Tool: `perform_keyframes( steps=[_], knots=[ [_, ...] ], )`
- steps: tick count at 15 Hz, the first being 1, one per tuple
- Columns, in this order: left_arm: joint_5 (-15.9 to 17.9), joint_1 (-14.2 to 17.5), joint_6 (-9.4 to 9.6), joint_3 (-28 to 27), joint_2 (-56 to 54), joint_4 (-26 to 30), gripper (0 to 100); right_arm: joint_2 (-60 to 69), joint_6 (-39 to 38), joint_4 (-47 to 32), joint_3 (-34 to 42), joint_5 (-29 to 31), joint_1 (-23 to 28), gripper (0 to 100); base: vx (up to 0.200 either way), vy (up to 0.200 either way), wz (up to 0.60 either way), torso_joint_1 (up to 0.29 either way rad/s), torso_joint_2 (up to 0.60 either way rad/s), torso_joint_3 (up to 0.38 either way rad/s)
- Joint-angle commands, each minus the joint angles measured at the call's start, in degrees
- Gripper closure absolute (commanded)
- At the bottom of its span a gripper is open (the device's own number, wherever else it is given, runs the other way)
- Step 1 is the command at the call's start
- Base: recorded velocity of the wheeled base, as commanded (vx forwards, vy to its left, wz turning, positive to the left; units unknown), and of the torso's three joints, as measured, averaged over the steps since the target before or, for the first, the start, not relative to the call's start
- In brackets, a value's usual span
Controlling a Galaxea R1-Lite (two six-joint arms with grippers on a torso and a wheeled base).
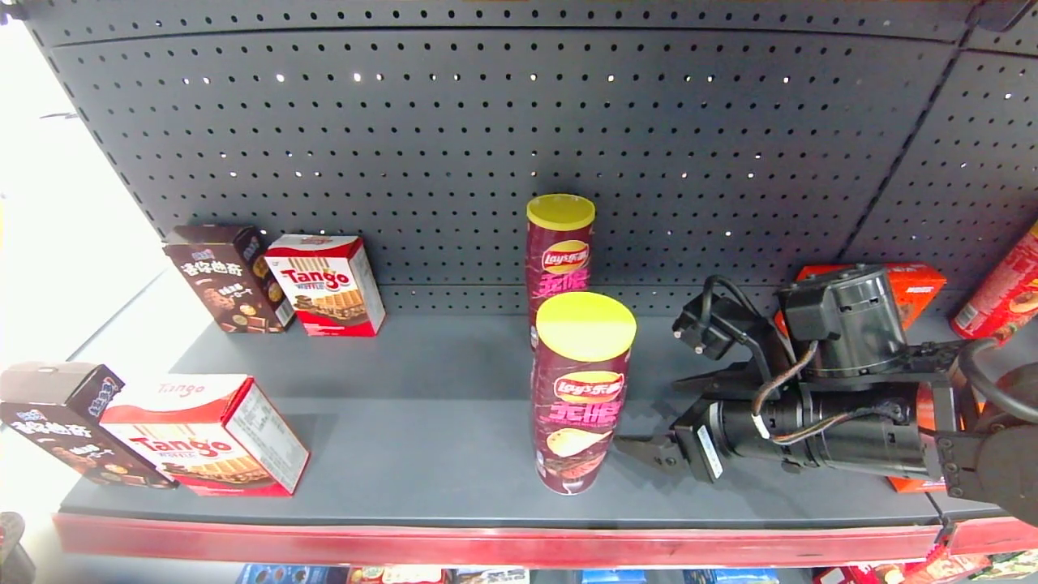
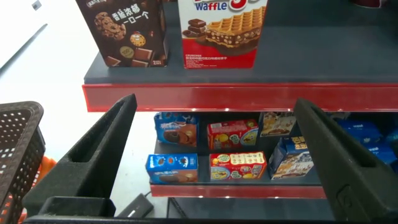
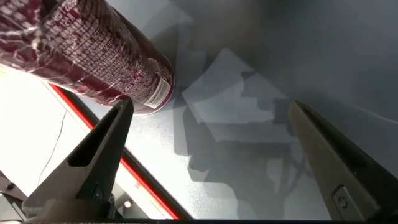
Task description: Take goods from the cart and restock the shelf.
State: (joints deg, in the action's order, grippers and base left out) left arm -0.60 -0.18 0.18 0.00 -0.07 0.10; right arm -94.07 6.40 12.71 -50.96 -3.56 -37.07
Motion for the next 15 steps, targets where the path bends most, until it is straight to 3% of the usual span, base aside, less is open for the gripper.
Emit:
perform_keyframes(
  steps=[1,15],
  knots=[
    [-0.02,0.01,-0.01,0.0,0.07,-0.01,0,0.21,0.02,0.03,0.07,-0.04,-0.02,0,0.0,0.0,0.0,0.0,0.0,0.0],
    [-0.02,0.01,-0.01,0.0,0.07,-0.01,0,-0.23,-0.25,0.12,-0.55,0.22,-0.28,0,0.0,0.0,0.0,0.0,0.0,0.0]
  ],
)
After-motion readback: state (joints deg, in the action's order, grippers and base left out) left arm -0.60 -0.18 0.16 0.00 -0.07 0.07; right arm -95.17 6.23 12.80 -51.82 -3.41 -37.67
